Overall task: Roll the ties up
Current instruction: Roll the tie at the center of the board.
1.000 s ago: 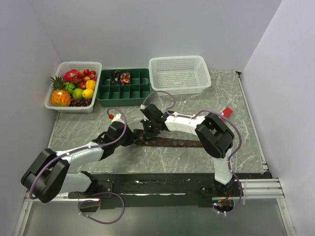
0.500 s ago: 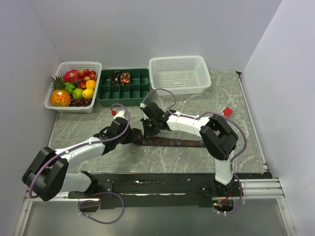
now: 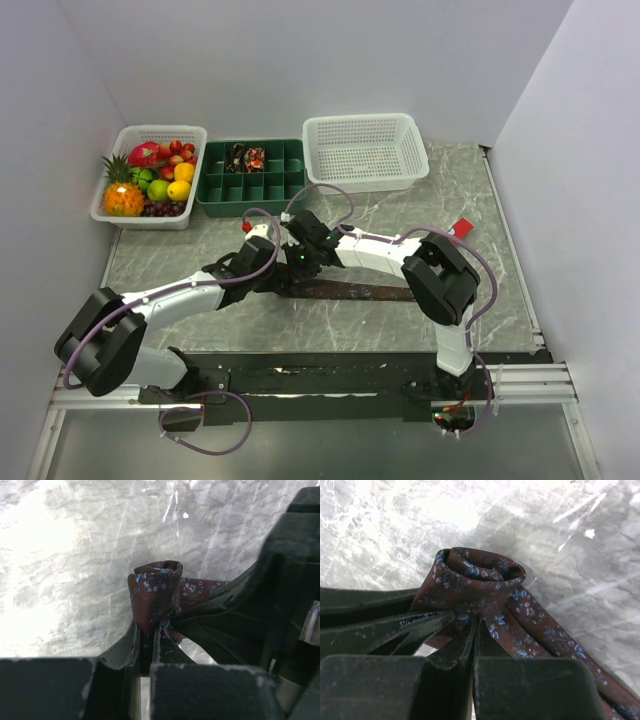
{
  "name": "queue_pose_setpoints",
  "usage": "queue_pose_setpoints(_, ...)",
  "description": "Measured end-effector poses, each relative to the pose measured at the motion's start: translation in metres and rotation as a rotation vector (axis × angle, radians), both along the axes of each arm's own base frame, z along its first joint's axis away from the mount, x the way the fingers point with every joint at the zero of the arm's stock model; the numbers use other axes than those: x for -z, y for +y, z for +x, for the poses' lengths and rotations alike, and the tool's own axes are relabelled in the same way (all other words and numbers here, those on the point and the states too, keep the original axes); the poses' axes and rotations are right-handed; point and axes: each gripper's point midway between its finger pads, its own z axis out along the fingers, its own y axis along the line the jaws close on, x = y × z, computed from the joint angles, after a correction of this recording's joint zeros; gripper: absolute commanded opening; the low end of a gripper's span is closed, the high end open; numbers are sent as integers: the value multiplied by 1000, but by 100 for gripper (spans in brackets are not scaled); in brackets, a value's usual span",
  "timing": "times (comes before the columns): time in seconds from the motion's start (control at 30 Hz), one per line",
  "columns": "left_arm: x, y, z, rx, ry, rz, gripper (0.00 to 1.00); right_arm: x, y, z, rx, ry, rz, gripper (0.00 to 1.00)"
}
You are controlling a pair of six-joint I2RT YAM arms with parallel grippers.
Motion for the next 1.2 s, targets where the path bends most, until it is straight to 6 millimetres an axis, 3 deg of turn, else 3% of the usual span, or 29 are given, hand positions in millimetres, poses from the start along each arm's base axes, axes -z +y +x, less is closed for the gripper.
queue_pose_setpoints(0.1,2,2,-1,0,5,13,5,6,3,-1,0,9,0,0)
queue_pose_setpoints(0.33,2,3,-3,41,-4,38,35,7,6,-2,-5,19,13,0)
queue_pose_setpoints(0.5,-1,-2,-5,76,-14,35,46,7,8,-3,-9,21,28,0)
queue_pose_setpoints(0.9,-28,-11,-13,103,-108,-97,45,19,7,-9,15,31,78,0)
queue_pose_setpoints(1.2,-20,-18,-16,107,-121,-169,39,18,0,-20,40,26,136,0)
